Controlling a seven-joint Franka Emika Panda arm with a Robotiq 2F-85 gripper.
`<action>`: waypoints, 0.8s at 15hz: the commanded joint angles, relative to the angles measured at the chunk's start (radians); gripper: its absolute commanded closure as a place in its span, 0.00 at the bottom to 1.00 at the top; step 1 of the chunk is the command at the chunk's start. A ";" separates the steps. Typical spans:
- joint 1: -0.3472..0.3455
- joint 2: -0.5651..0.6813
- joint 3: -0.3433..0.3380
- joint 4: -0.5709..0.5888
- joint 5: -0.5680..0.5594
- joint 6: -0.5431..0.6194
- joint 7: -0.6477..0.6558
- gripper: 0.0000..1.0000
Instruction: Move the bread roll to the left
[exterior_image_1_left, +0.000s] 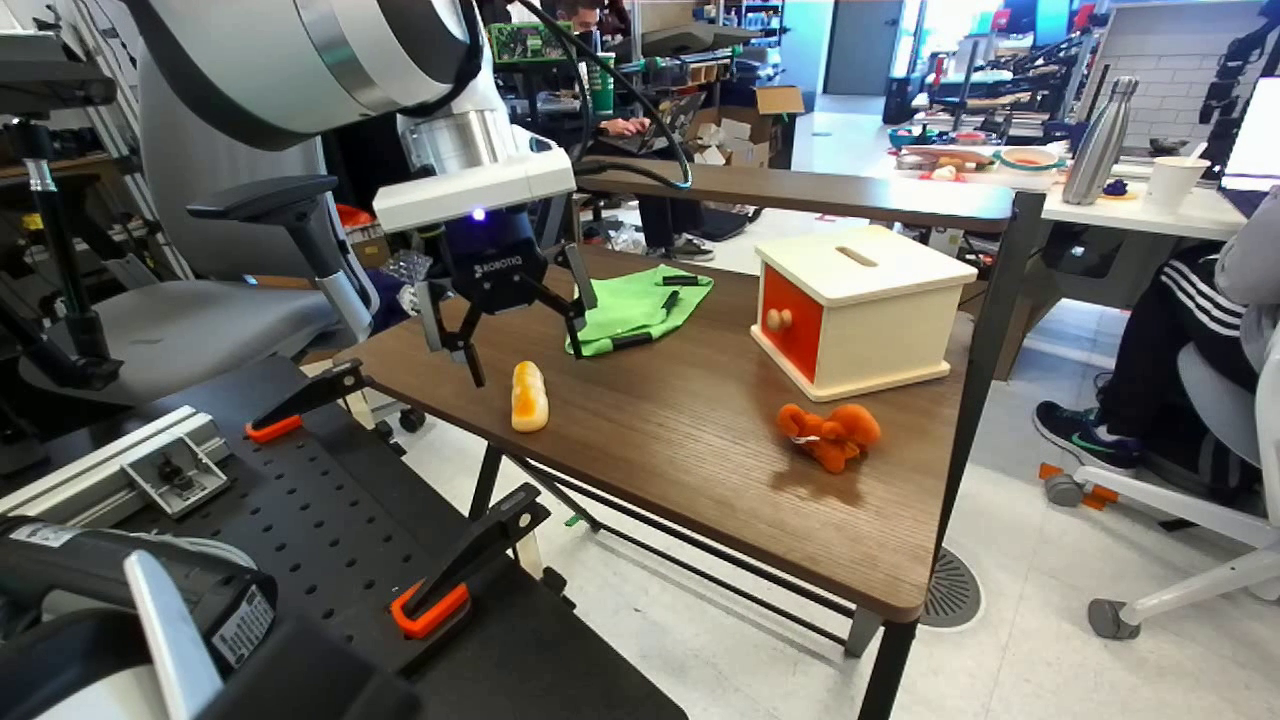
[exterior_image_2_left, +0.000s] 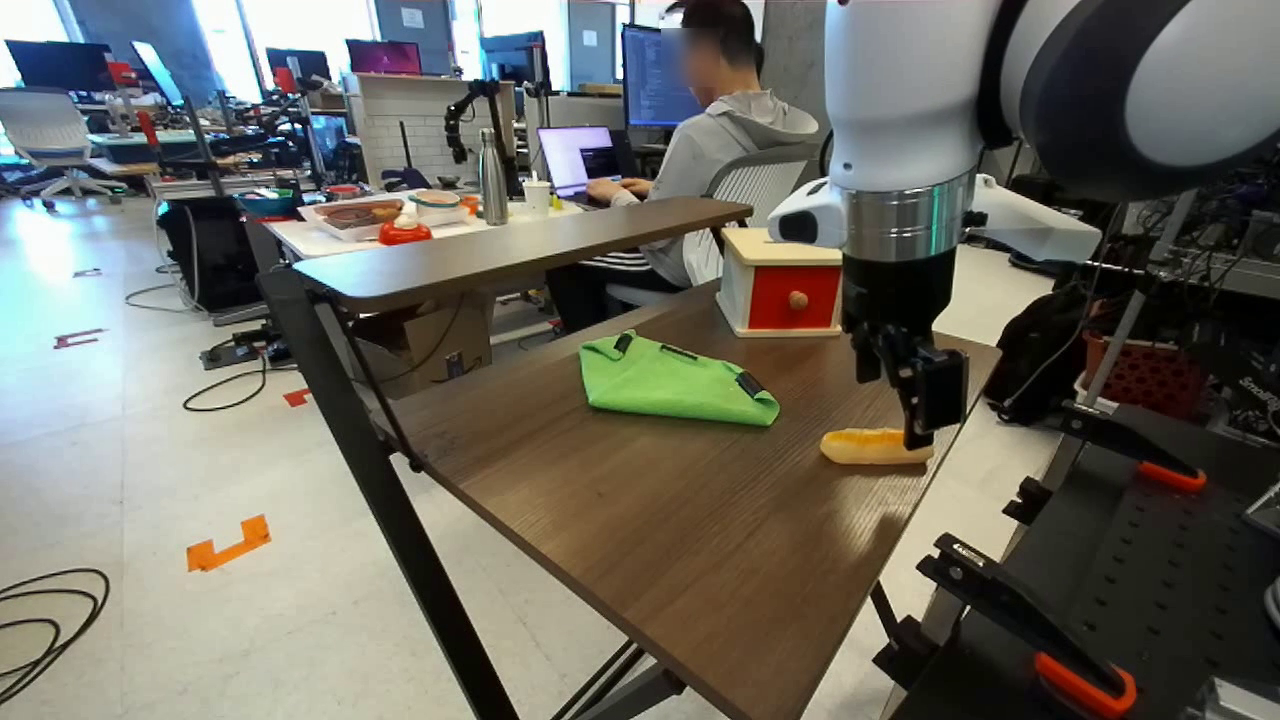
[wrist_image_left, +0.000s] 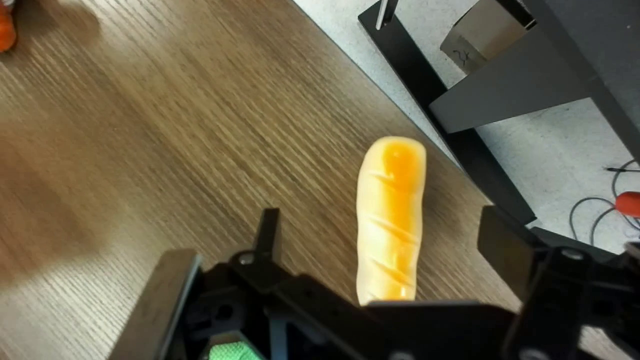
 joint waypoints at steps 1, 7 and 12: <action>0.000 0.016 -0.003 0.025 -0.018 0.039 0.021 0.00; 0.003 0.020 -0.017 0.031 -0.036 0.149 0.067 0.00; 0.001 0.001 -0.008 0.018 -0.016 0.121 0.048 0.00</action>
